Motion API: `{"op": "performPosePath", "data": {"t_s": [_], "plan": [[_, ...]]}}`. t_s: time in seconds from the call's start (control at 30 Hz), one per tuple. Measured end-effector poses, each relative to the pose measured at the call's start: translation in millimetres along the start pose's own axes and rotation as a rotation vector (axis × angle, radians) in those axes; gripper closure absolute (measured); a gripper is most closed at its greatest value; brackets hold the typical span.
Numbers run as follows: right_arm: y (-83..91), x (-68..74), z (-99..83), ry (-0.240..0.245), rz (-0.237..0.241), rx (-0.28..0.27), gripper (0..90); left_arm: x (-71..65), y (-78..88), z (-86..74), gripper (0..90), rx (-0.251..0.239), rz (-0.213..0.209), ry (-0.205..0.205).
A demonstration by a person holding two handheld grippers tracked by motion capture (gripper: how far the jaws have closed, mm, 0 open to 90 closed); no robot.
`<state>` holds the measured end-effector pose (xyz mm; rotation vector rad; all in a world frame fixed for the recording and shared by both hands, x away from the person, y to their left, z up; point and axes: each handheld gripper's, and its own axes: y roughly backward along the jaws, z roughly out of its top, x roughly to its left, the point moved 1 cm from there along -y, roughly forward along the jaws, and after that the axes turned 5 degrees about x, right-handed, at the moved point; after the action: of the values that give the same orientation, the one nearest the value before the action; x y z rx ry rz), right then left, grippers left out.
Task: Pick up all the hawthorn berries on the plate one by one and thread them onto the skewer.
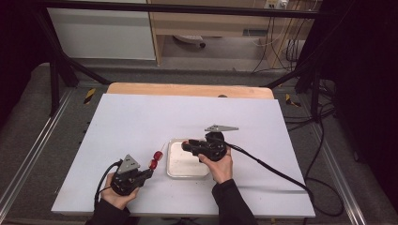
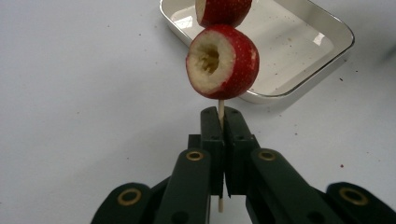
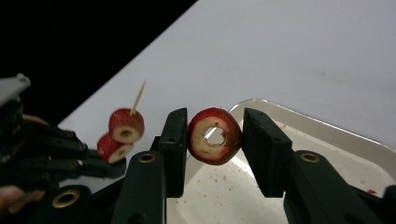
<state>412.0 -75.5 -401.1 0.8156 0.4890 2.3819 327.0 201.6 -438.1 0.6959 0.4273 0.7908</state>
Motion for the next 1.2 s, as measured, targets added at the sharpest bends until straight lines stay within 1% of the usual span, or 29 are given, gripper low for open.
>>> {"op": "performPosePath", "data": {"t_s": [0.07,0.2,0.27,0.3,0.43,0.47,0.5,0.53,0.57,0.6,0.67,0.7,0.83,0.97,1.07,1.2], "plan": [[-0.6,-0.6,-4.6,-0.022,0.017,-0.052,61.8,-4.0,-1.6,0.6,88.0,0.003,0.001,0.004],[-1.5,-1.3,-10.1,-0.065,0.052,-0.142,61.8,-12.0,-5.4,3.2,88.0,0.004,-0.014,0.022],[-1.5,-1.7,-11.6,-0.071,0.055,-0.179,61.8,-15.8,-7.0,5.1,88.0,0.005,-0.019,0.027],[-1.5,-1.8,-11.9,-0.075,0.057,-0.189,61.8,-17.9,-7.8,6.2,88.0,-0.001,-0.019,0.038],[-1.3,-2.0,-11.8,-0.093,0.058,-0.246,61.9,-25.3,-10.1,10.6,88.0,-0.008,-0.029,0.052],[-1.2,-2.0,-11.6,-0.093,0.056,-0.254,61.9,-26.7,-10.2,11.7,88.0,-0.007,-0.024,0.048],[-1.5,-2.1,-11.0,-0.098,0.059,-0.262,61.9,-29.2,-11.4,12.8,88.0,-0.012,-0.031,0.053],[-1.6,-2.6,-10.5,-0.102,0.055,-0.274,62.0,-30.0,-11.6,13.5,88.0,-0.013,-0.028,0.052],[-1.6,-2.7,-10.2,-0.104,0.053,-0.281,62.0,-32.3,-13.1,14.9,88.0,-0.016,-0.041,0.06],[-1.9,-3.1,-9.6,-0.111,0.055,-0.29,62.0,-33.0,-13.4,15.9,88.0,-0.012,-0.023,0.059],[-2.2,-3.3,-8.9,-0.115,0.053,-0.312,62.0,-35.8,-15.3,18.3,88.0,-0.016,-0.041,0.066],[-2.3,-3.4,-8.6,-0.123,0.054,-0.318,62.0,-37.0,-16.5,19.3,88.0,-0.014,-0.053,0.077],[-2.5,-3.4,-7.8,-0.126,0.06,-0.351,62.0,-40.1,-20.8,22.8,88.0,-0.011,-0.069,0.088],[-2.3,-3.2,-7.7,-0.119,0.064,-0.365,62.0,-41.2,-23.6,25.8,88.0,-0.01,-0.079,0.1],[-2.3,-2.3,-8.0,-0.122,0.074,-0.375,62.0,-41.5,-25.1,27.3,88.0,-0.007,-0.083,0.1],[-2.9,-2.2,-8.6,-0.115,0.073,-0.376,62.0,-41.8,-25.4,27.8,88.0,-0.01,-0.081,0.105]]}}
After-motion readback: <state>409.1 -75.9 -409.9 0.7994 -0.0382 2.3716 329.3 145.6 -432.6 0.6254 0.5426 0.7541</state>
